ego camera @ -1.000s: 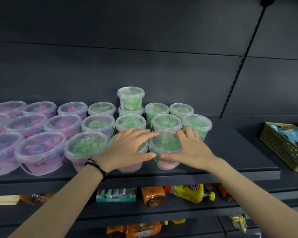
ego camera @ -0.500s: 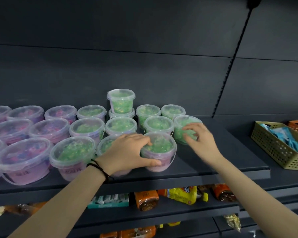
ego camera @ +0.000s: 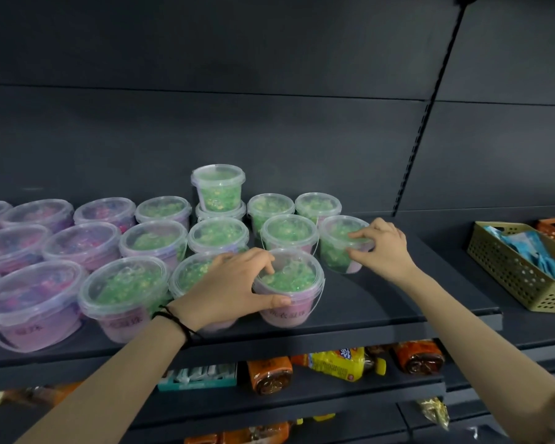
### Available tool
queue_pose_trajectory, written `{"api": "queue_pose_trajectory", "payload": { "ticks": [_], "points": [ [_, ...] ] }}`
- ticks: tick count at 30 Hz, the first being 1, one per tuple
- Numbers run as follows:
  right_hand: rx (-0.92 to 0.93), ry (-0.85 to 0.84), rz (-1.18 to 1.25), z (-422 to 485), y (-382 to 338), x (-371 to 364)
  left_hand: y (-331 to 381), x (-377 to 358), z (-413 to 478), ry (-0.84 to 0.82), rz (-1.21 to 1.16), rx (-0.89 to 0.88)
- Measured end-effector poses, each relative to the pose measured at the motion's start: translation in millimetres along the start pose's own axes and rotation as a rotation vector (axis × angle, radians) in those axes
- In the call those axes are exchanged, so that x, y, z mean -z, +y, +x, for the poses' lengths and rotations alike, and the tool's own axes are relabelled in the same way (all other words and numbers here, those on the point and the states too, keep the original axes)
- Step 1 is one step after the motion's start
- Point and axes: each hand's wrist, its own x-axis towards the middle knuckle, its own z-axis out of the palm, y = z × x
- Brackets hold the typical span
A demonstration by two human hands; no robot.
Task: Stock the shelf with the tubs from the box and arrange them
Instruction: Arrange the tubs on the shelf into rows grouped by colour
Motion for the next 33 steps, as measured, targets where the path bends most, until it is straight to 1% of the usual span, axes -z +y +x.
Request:
{"api": "queue_pose_trajectory", "payload": {
  "ticks": [3,5,8,15,19,23,24,26,27,29,31,33],
  "points": [
    [0.044,-0.061,0.087,4,4,4,-2,0,1,-0.022,-0.036,0.014],
    [0.058,-0.091,0.1,8,4,4,-3,-1,2,-0.025,-0.041,0.014],
    [0.075,-0.116,0.088,14,-2,0,-3,-2,2,-0.025,-0.04,0.016],
    [0.131,-0.093,0.061,14,-18,-11,-3,-2,1,-0.012,-0.066,0.018],
    [0.117,-0.084,-0.017,16,-25,-10,-4,-3,2,0.013,-0.076,0.018],
    [0.07,-0.157,-0.064,18,-32,-9,-2,-3,2,0.022,-0.065,0.007],
    [0.072,-0.17,-0.057,16,-35,-9,-3,-3,2,0.018,-0.061,0.001],
    [0.138,-0.169,0.015,11,-42,-8,-5,-3,2,0.012,-0.048,-0.001],
    [0.192,-0.189,0.085,7,-48,-6,-5,-4,2,0.013,-0.042,0.001],
    [0.287,-0.333,0.224,0,-59,-2,-5,-5,2,0.02,-0.032,0.0],
    [0.345,-0.499,0.221,-5,-69,-3,-6,-3,4,-0.001,-0.039,0.003],
    [0.365,-0.566,0.177,-5,-74,-4,-7,3,3,-0.041,-0.132,0.032]
  ]
}}
